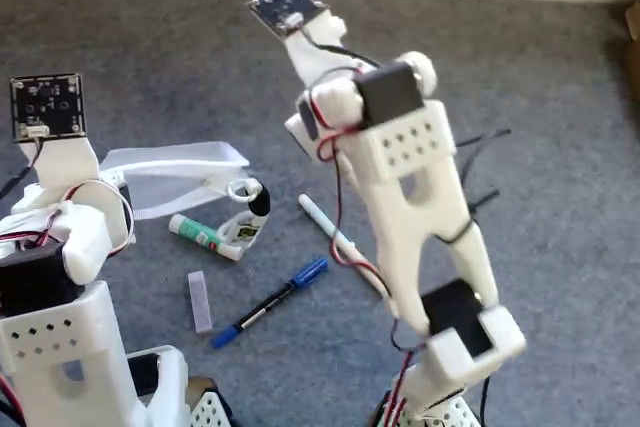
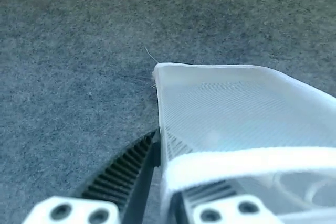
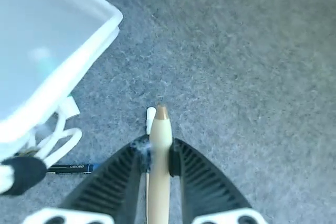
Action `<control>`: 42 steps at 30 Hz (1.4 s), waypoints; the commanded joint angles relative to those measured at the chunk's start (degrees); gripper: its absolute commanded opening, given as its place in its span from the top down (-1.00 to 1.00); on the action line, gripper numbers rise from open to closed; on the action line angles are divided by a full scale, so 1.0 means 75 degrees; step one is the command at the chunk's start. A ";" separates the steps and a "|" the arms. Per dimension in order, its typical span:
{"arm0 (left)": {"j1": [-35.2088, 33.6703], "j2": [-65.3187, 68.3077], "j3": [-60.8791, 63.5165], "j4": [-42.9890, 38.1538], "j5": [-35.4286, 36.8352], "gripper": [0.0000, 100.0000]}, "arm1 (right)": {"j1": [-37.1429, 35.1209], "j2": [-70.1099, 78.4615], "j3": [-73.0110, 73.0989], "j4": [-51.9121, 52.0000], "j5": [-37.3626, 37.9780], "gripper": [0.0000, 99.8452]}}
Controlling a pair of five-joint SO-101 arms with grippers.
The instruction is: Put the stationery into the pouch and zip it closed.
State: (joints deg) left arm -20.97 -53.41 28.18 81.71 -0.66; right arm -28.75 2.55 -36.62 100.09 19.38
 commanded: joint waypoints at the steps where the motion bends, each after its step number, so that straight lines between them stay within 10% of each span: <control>1: 0.0147 0.0041 -0.0369 0.0012 -0.0363 0.99 | 0.0041 -0.1201 0.0299 0.0100 -0.0105 0.99; 42: 0.0651 0.2514 -0.1553 0.0258 0.0211 0.99 | -0.0510 -0.4952 0.0428 -0.3218 -0.0117 0.99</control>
State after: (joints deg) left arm -17.89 -35.91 18.33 83.30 0.13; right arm -31.65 -33.58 -32.92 79.52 19.38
